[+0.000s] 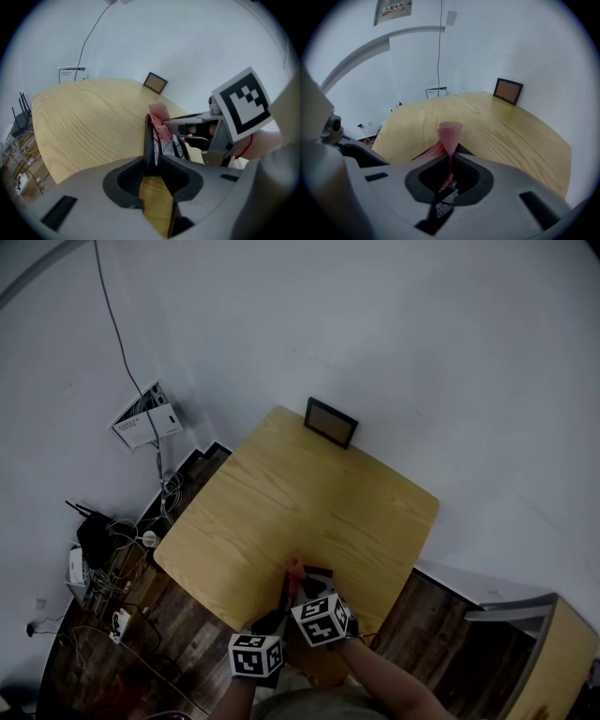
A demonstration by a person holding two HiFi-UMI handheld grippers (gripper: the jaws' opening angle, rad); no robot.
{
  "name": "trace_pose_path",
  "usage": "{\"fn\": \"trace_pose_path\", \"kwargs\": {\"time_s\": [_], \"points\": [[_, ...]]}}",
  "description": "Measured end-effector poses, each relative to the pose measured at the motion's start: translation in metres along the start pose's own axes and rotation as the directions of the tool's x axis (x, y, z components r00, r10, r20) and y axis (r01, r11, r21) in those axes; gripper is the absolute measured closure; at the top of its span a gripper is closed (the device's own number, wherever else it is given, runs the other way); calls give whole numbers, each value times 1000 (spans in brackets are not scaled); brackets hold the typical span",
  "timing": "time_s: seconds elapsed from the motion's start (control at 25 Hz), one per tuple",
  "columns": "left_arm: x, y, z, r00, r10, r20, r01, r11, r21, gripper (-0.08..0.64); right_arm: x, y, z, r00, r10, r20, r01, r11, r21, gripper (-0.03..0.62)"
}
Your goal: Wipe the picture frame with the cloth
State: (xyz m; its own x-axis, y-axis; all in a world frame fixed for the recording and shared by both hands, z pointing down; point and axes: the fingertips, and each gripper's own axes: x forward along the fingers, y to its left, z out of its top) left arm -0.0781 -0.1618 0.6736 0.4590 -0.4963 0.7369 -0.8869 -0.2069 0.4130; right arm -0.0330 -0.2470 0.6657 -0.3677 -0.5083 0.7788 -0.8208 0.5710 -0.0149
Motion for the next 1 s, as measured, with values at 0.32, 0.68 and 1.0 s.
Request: {"fn": "trace_pose_path", "kwargs": {"time_s": [0.32,0.68,1.0], "points": [[-1,0,0,1000,20,13,-20,1000,1,460,-14,-24,-17,999,-30,-18,31,999,18,577],[0,1,0,999,39,24,-39,999,-12,460,-20,-32,-25,999,-41,-8,42,999,32,577],[-1,0,-1,999,46,27,-46,999,-17,460,-38,-33,-10,997,2,78,-14,989,149,577]]}}
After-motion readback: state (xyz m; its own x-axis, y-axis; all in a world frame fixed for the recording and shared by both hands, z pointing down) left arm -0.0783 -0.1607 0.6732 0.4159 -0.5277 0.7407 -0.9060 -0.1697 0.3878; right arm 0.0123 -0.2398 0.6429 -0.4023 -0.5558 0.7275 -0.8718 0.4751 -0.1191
